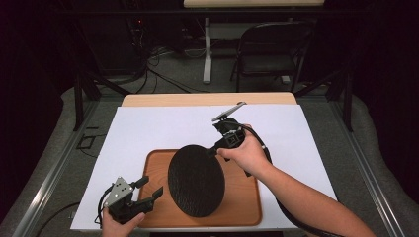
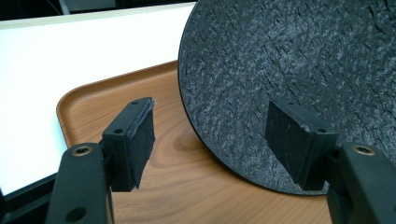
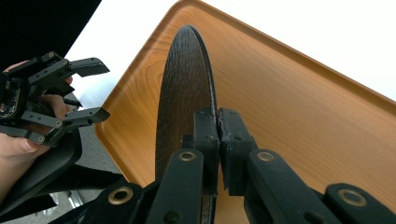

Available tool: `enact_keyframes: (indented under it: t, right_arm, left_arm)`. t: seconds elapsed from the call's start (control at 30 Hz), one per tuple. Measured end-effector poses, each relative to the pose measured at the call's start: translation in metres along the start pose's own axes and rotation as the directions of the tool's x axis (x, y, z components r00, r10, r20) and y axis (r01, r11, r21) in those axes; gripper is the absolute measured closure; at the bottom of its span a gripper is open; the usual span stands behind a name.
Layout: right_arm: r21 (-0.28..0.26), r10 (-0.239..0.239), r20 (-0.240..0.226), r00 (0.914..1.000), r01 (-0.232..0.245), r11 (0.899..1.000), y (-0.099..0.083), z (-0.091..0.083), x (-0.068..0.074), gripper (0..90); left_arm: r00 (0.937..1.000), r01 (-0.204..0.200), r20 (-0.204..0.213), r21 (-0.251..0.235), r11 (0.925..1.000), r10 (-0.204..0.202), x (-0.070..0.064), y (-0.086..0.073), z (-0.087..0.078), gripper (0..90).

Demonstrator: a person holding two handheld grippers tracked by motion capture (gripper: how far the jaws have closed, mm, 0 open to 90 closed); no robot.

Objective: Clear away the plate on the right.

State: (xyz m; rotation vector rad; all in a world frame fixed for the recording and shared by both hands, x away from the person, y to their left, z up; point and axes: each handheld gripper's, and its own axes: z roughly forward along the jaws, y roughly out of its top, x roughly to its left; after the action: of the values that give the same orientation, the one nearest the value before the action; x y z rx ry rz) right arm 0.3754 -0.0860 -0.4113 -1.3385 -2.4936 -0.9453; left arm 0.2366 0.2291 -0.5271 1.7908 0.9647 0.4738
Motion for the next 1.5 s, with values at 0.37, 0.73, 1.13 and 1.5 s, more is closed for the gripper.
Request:
enact_keyframes:
  t: [0.37, 0.73, 1.13, 1.5]
  right_arm:
    - [0.005, 0.029, 0.006, 0.9996, -0.029, 1.0, -0.006, 0.0, -0.008, 87.5]
    - [0.0, 0.033, 0.013, 0.9994, -0.033, 0.999, -0.01, 0.0, -0.013, 87.8]
    - [0.001, 0.054, 0.007, 0.9985, -0.054, 0.999, -0.017, 0.001, -0.021, 87.7]
    - [0.013, 0.089, 0.0, 0.996, -0.089, 0.996, -0.029, 0.002, -0.035, 86.9]
  left_arm:
    - [1.0, 0.0, 0.003, 0.006, 1.0, 0.0, 0.001, 0.0, 0.001, 33.0]
    - [1.0, 0.002, 0.007, 0.002, 1.0, -0.002, 0.0, 0.001, 0.002, 33.0]
    - [0.9998, -0.022, -0.002, -0.024, 0.9995, 0.022, -0.002, 0.001, 0.0, 30.9]
    - [0.9977, -0.063, -0.029, -0.057, 0.9964, 0.062, -0.005, 0.002, -0.002, 28.3]
